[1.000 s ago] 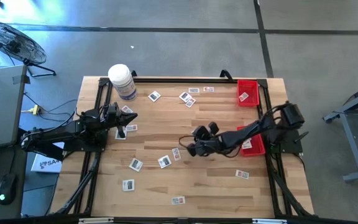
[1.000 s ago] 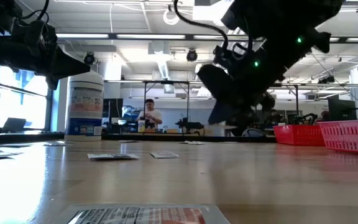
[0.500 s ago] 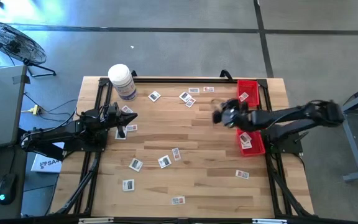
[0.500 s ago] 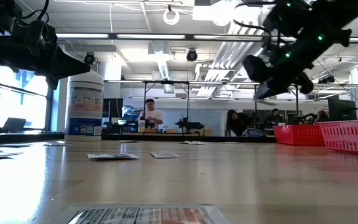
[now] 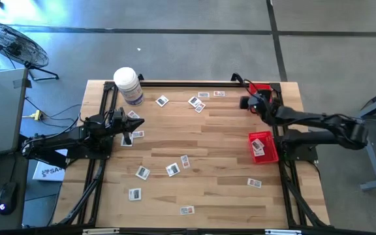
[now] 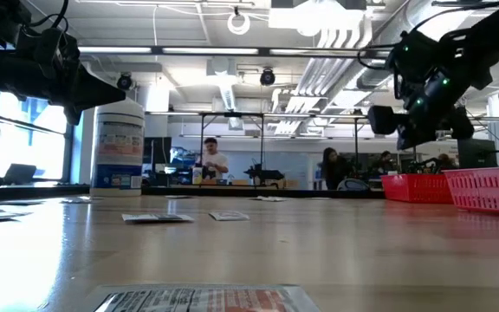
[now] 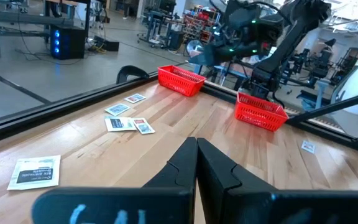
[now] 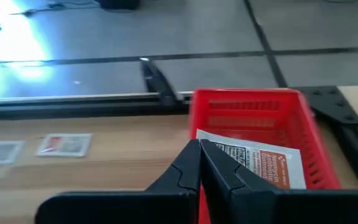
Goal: Pick & Place First Aid Supplies
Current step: Put the ointment pack into the top basket
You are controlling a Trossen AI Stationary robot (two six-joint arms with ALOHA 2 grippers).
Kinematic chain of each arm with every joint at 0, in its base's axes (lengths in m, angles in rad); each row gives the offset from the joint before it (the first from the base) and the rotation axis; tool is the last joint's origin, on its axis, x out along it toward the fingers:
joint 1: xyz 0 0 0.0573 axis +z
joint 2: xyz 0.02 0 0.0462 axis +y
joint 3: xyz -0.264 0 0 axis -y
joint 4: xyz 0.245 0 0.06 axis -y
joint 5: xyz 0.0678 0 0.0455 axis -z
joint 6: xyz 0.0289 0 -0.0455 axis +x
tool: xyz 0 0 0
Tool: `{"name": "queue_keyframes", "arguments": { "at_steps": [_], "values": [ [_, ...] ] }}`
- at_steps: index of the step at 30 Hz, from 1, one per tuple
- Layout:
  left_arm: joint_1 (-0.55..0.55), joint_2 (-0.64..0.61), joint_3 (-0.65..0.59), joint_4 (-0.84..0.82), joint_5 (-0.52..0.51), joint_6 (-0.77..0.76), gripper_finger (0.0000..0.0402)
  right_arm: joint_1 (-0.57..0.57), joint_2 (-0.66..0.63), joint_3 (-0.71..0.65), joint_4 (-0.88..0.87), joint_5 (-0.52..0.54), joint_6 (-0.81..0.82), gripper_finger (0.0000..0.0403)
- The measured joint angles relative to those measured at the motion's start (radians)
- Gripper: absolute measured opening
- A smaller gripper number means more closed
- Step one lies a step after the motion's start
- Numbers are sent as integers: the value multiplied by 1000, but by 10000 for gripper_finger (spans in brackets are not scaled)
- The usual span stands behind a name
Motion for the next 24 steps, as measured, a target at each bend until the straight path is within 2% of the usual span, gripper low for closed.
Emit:
{"name": "queue_keyframes", "arguments": {
  "at_steps": [6,13,19,24],
  "values": [
    [0,0,0,0,0,0,1,-78,65,0,1,-57,22,14],
    [0,0,0,0,0,0,1,-101,134,0,0,-87,48,67],
    [0,0,0,0,0,0,1,-79,93,1,10,-110,-9,109],
    [0,0,0,0,0,0,1,-7,28,2,39,-219,-115,116]
  ]
}}
